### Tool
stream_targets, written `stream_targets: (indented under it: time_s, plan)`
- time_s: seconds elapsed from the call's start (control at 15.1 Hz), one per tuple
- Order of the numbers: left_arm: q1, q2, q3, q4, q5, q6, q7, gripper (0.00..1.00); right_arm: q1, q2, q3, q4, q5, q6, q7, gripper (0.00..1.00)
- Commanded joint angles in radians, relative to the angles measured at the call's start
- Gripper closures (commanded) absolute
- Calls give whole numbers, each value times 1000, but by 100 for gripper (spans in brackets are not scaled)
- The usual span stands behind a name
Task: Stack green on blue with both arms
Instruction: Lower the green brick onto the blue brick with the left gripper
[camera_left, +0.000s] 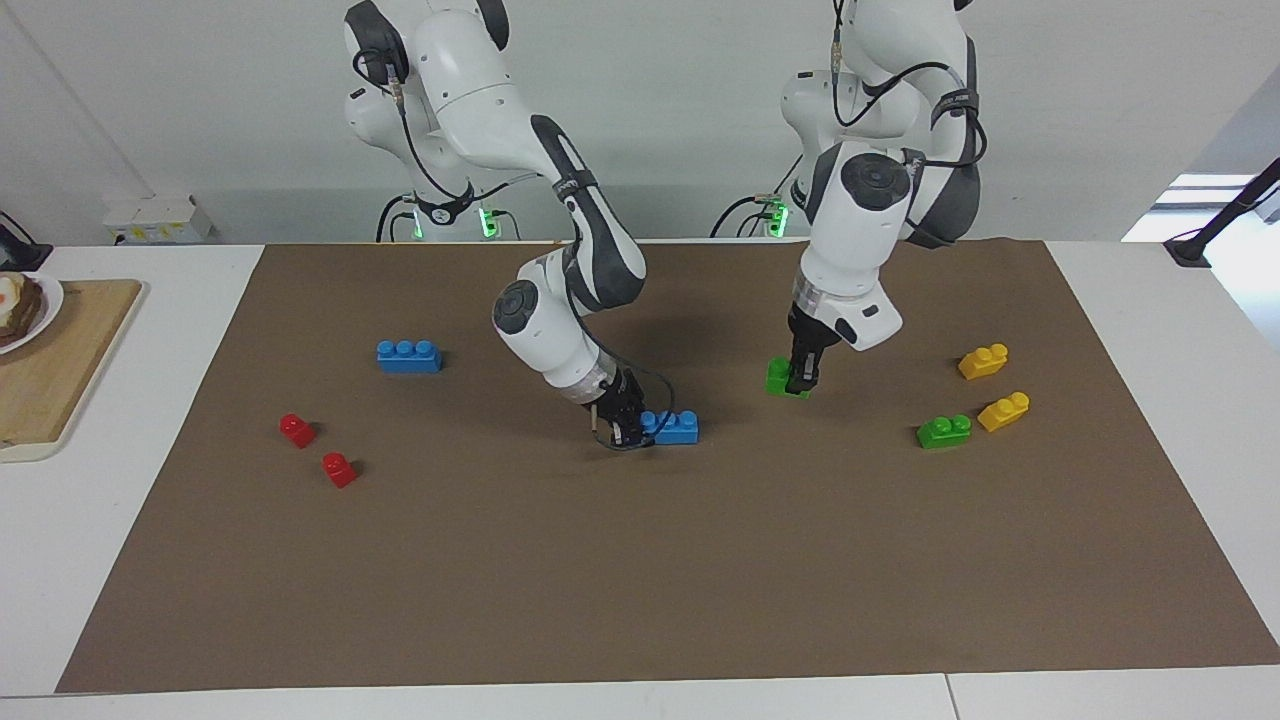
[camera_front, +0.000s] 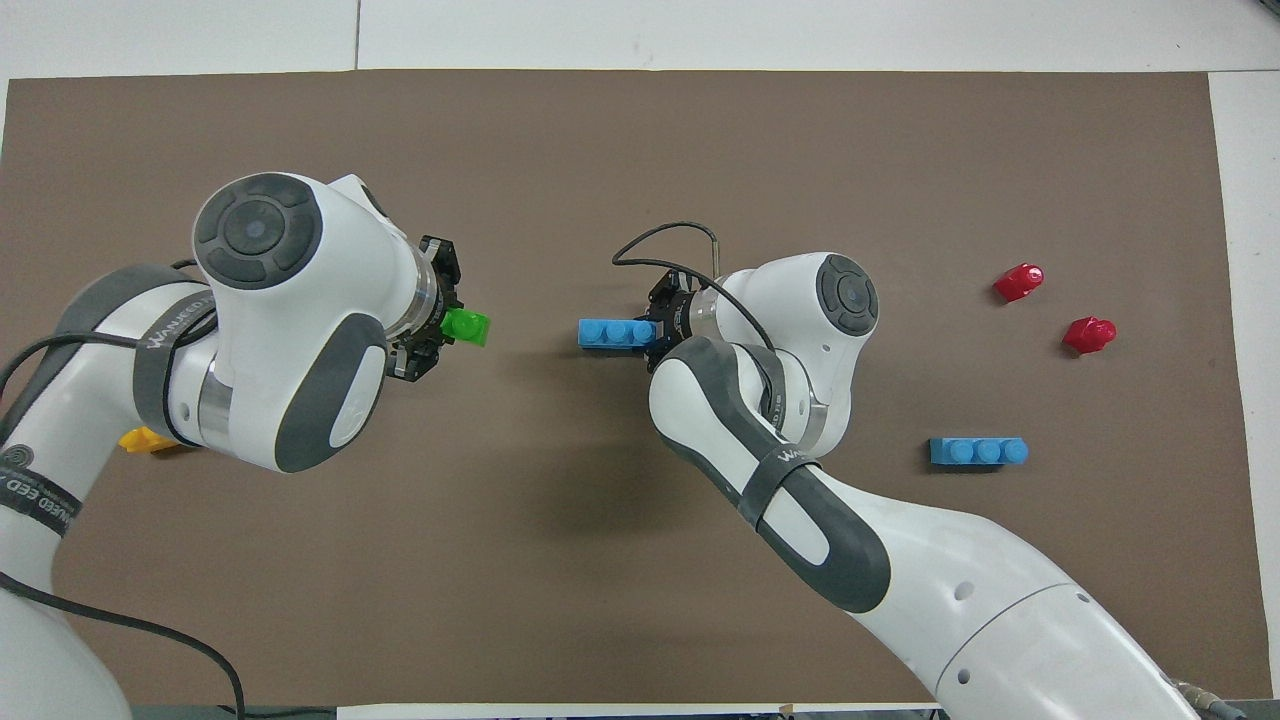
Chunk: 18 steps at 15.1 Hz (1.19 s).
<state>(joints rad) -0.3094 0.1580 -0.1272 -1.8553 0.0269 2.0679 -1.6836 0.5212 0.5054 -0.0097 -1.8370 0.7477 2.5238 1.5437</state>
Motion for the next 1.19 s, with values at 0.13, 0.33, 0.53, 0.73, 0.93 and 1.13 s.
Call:
stream_targets:
  time_s: [0.13, 0.33, 0.53, 0.73, 0.93, 1.13]
  plan:
    - [-98, 153, 17, 184, 45, -73, -97, 100, 7, -1, -7, -51, 22, 49, -4, 100]
    - [-129, 287, 17, 358, 48, -141, -270, 100, 7, -1, -7, -51, 22, 59, -5, 100]
    - [-139, 282, 18, 355, 44, -170, -336, 100, 7, 1, -7, -53, 22, 61, -5, 100]
    - [-142, 281, 17, 331, 38, -134, -470, 100, 7, -1, -7, -53, 22, 59, -5, 100]
    - [-163, 284, 14, 323, 33, -88, -573, 100, 3, -1, -7, -56, 22, 61, -5, 100]
    - [-178, 285, 14, 289, -5, 10, -587, 100, 2, -1, -7, -59, 22, 63, -5, 100]
